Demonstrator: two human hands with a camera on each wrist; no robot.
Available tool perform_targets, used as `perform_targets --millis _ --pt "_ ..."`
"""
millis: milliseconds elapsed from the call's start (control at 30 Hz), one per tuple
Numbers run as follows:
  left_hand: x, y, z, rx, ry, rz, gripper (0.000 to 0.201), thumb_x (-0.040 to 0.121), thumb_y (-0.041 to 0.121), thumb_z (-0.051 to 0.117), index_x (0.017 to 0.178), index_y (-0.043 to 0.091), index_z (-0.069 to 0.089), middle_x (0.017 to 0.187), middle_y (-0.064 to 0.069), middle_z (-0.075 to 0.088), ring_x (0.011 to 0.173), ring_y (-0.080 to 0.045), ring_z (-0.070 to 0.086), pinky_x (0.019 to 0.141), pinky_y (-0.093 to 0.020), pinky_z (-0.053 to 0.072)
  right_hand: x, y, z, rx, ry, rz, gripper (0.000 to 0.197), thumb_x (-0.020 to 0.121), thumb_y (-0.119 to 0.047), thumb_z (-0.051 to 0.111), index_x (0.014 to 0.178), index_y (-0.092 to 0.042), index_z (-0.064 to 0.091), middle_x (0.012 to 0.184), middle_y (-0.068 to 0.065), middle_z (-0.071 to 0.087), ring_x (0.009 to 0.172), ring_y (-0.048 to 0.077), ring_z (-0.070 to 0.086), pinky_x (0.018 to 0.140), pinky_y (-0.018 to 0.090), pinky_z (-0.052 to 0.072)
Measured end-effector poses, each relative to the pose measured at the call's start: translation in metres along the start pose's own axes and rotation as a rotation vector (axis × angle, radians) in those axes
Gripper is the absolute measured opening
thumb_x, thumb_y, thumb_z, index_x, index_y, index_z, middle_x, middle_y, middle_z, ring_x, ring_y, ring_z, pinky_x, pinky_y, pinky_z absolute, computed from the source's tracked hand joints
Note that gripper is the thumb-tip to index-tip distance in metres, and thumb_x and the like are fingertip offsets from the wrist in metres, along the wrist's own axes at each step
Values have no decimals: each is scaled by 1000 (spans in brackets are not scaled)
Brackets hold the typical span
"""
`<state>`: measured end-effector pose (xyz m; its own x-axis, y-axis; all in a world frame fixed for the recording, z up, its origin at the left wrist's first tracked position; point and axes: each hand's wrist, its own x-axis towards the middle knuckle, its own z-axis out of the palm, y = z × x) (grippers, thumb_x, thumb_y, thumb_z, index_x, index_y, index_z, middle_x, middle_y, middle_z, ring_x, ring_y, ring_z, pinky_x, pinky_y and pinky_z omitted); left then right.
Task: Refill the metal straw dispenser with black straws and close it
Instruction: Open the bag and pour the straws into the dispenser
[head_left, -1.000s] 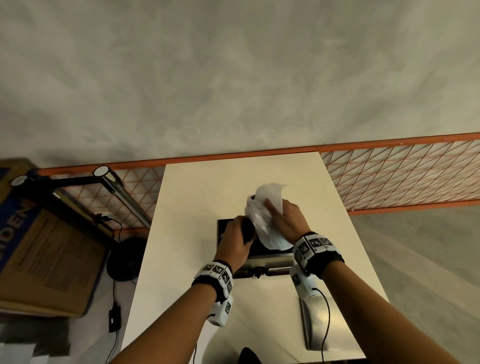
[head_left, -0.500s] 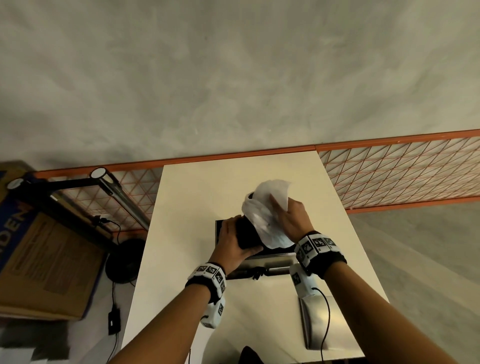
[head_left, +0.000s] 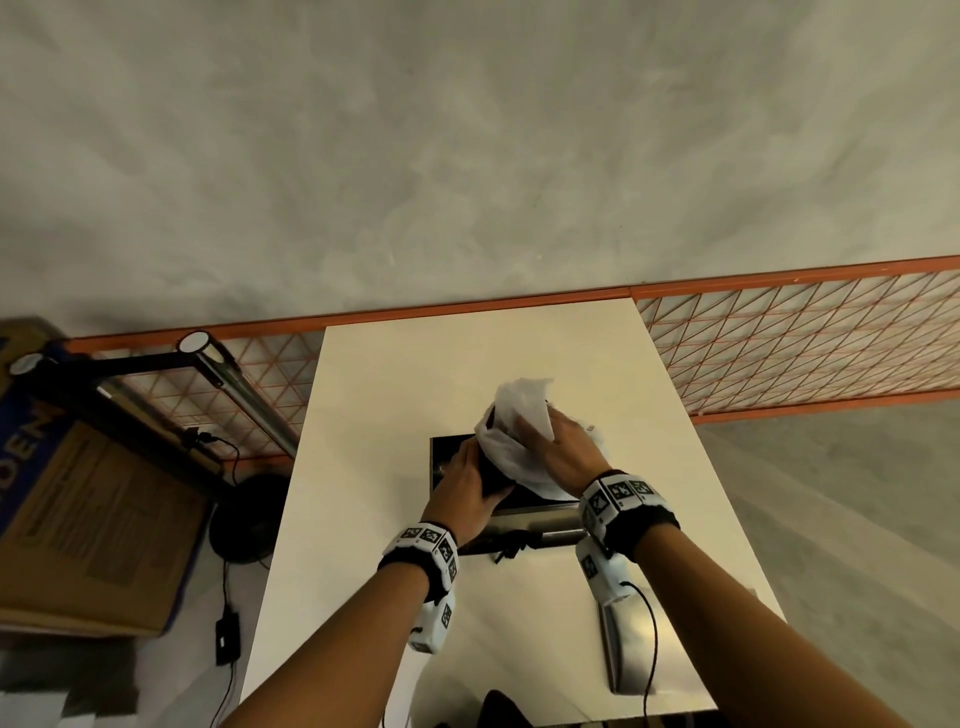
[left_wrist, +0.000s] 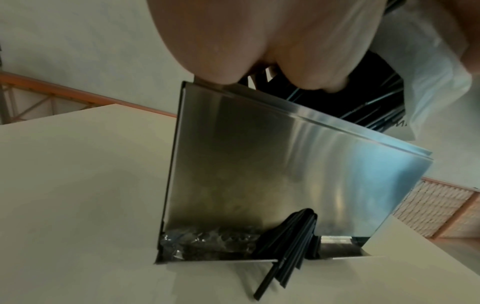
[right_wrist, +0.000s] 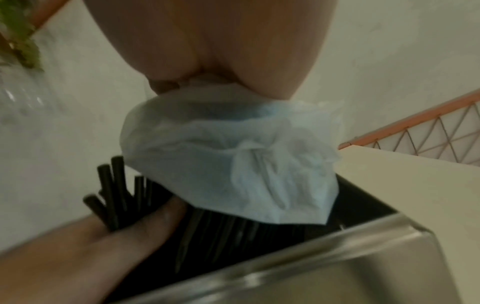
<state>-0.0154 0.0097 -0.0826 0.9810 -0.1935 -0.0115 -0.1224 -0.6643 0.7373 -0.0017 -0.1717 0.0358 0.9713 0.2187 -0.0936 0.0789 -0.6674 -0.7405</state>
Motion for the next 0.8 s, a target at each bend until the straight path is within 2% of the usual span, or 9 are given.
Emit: perform_targets --millis 67,167,233,333,400,467,600,667,800 --pt "0 2 -3 29 -19 1 69 95 30 72 154 22 36 152 1 46 138 -21 49 107 -31 46 3 0 -8 150 87 122 43 101 -43 45 114 -6 63 116 17 67 100 32 62 87 36 48" --pt "0 4 -6 17 -33 22 63 99 23 67 154 31 37 153 4 46 137 -19 50 107 -30 45 5 -8 -27 352 271 208 51 96 -55 48 91 -6 63 96 15 69 87 33 65 83 46 54" --pt "-1 4 -7 25 -36 25 65 100 25 65 156 36 34 157 8 42 136 -18 52 105 -30 47 3 -15 -37 402 346 210 45 97 -52 48 87 -10 62 88 13 66 83 32 63 81 44 53" --pt "-1 5 -5 76 -51 -14 63 100 37 63 156 39 34 155 8 41 125 -22 61 94 -41 57 1 -11 -45 405 412 233 46 98 -51 46 91 -9 63 86 12 62 80 28 59 78 38 49" --pt "0 5 -4 118 -77 -41 65 98 45 63 155 37 33 150 3 42 120 -27 63 90 -45 58 4 0 -41 372 384 257 50 98 -53 45 100 -6 64 92 11 61 84 28 57 80 35 46" --pt "1 3 -2 180 -115 -61 68 96 53 63 154 36 33 144 1 41 118 -30 63 88 -48 58 4 13 -30 173 263 185 47 99 -52 45 104 -8 60 99 9 61 89 28 56 79 35 43" --pt "3 10 2 331 -173 -121 70 92 59 63 152 34 36 140 -2 39 108 -33 64 83 -46 58 -1 36 -1 -111 34 58 53 94 -59 44 124 -16 56 128 9 56 115 28 52 91 38 44" --pt "4 14 2 336 -180 -168 72 91 61 65 150 31 37 139 -5 40 110 -36 63 88 -46 56 -2 37 2 -82 39 33 46 97 -53 46 122 -16 59 124 7 58 114 25 53 88 33 42" --pt "10 19 2 339 -164 -205 75 89 65 65 148 28 40 135 -6 44 119 -36 59 98 -48 48 -5 24 -14 66 130 92 34 102 -38 43 106 -12 64 104 7 64 92 23 56 74 28 35"
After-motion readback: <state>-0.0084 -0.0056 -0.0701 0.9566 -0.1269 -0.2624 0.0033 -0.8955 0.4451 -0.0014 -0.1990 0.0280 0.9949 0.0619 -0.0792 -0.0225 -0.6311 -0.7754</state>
